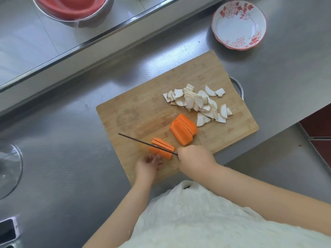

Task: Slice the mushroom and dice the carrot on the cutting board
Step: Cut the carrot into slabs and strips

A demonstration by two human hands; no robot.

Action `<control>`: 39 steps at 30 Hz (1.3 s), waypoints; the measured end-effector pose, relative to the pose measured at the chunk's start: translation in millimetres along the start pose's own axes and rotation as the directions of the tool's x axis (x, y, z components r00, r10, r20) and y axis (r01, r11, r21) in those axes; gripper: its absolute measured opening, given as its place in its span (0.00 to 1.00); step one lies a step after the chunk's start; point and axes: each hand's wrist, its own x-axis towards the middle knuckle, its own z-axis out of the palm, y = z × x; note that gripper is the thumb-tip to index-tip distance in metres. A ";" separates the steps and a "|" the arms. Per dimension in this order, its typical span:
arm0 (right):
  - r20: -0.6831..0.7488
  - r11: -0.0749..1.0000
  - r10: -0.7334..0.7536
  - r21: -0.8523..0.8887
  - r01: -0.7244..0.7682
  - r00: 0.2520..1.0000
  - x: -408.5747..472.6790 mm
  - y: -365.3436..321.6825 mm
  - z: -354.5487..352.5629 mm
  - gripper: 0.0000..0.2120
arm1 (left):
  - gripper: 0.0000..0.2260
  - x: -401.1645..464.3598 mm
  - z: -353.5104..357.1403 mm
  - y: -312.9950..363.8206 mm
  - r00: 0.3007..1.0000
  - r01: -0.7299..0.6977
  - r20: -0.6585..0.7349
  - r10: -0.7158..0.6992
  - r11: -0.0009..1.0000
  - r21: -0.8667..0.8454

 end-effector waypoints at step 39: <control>0.160 0.987 0.146 0.037 -0.153 0.976 6.7 -6.2 5.4 0.12 | 0.06 8.5 0.9 1.1 0.998 -0.059 -0.008 0.059 0.995 0.083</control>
